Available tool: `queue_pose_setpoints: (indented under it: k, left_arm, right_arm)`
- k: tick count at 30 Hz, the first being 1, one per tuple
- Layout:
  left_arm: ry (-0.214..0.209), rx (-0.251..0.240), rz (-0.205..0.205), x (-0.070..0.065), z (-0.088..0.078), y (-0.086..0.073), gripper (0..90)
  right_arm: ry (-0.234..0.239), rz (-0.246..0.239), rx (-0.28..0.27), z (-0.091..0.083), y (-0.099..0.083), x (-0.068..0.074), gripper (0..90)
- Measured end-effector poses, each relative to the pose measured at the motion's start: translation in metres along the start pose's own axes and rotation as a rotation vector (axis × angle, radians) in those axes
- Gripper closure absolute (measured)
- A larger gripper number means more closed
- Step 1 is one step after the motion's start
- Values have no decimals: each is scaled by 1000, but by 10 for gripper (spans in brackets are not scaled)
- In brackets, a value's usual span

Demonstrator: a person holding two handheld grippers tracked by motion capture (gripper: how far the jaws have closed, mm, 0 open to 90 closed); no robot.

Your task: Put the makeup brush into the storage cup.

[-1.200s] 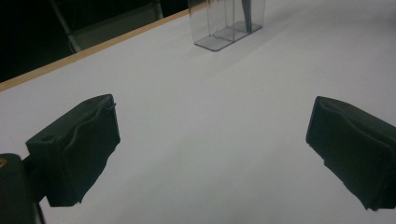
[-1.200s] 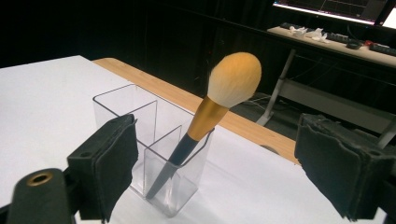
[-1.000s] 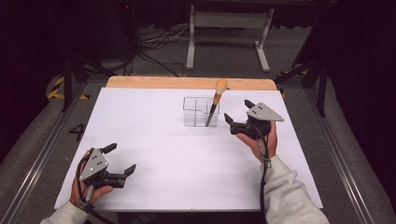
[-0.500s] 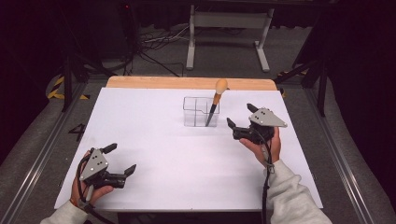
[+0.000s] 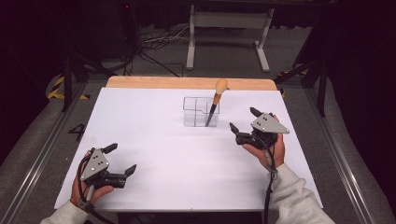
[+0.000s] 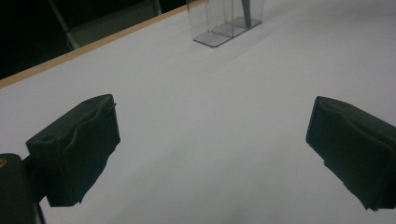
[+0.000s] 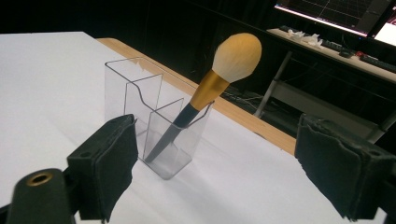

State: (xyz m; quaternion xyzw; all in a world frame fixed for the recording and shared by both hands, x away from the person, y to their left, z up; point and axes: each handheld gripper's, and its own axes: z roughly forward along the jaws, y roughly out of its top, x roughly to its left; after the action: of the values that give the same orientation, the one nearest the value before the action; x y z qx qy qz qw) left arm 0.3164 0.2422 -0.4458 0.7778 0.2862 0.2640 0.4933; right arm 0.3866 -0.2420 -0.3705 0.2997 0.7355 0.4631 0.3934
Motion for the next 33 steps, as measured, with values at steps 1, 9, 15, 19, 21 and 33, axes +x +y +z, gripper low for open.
queue_pose_setpoints:
  k: [1,9,15,19,21,33]
  left_arm:
    - [-1,2,0,0,0,0,33]
    - [0,3,5,0,0,1,33]
    - [-1,-2,1,-1,0,0,33]
    - [-2,1,5,0,0,1,33]
    - [-3,1,3,0,0,1,33]
    - [-12,0,6,0,3,2,33]
  right_arm:
    - [1,2,1,-1,-1,0,141]
    - [4,-6,4,-8,-8,1,134]
    - [1,-14,6,-14,-15,2,130]
    - [-3,-29,9,-19,-19,2,127]
    - [2,-28,7,-22,-21,2,123]
    - [13,-48,13,-36,-37,0,114]
